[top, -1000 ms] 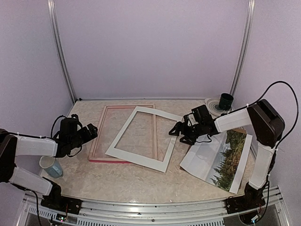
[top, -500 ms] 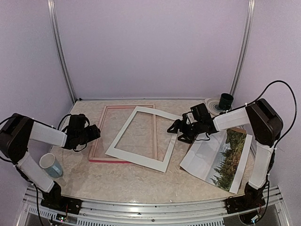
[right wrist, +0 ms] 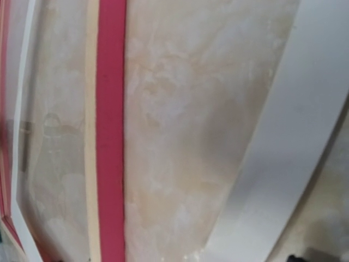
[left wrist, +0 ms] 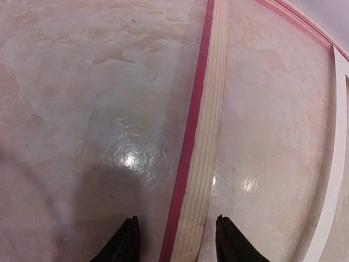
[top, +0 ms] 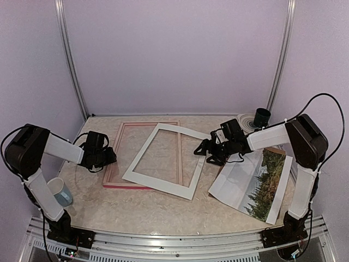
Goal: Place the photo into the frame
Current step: Move the frame body to the center of the board.
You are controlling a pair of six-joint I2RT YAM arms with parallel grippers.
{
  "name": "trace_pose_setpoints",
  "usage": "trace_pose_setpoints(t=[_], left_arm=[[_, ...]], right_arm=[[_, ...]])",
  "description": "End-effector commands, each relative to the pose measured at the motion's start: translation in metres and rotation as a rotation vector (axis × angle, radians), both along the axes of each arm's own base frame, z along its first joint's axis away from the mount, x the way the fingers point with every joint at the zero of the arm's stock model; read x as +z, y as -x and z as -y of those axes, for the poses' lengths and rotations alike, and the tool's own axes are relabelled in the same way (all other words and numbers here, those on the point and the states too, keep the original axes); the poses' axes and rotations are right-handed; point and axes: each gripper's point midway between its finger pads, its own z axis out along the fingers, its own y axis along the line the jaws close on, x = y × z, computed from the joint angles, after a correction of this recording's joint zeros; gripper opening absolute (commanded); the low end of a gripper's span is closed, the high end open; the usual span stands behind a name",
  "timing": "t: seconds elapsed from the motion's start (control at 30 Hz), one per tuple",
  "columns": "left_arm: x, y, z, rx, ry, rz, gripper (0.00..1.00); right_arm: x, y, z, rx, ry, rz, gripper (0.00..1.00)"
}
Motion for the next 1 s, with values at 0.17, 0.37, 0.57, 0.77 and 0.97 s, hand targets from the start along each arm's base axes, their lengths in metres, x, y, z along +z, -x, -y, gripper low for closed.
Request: trace_pose_setpoints(t=[0.17,0.37,0.57,0.77,0.97], left_arm=[[-0.001,0.012,-0.005,0.015,-0.071,-0.079,0.4],[-0.013,0.022,-0.003,0.015,-0.209,-0.17,0.3],[-0.026,0.031,0.003,-0.009,-0.187,-0.219,0.23],[-0.028,0.036,0.012,-0.041,-0.154,-0.233,0.16],[-0.032,0.052,0.014,-0.057,-0.161,-0.251,0.1]], right_arm=[[0.023,-0.004,-0.002,0.029,-0.019,0.05,0.88],[0.027,-0.005,-0.004,0.044,-0.025,0.064,0.88],[0.029,-0.004,-0.004,0.058,-0.028,0.073,0.88],[0.028,-0.003,0.002,0.061,-0.022,0.057,0.88],[0.03,-0.009,0.01,0.059,0.001,0.065,0.88]])
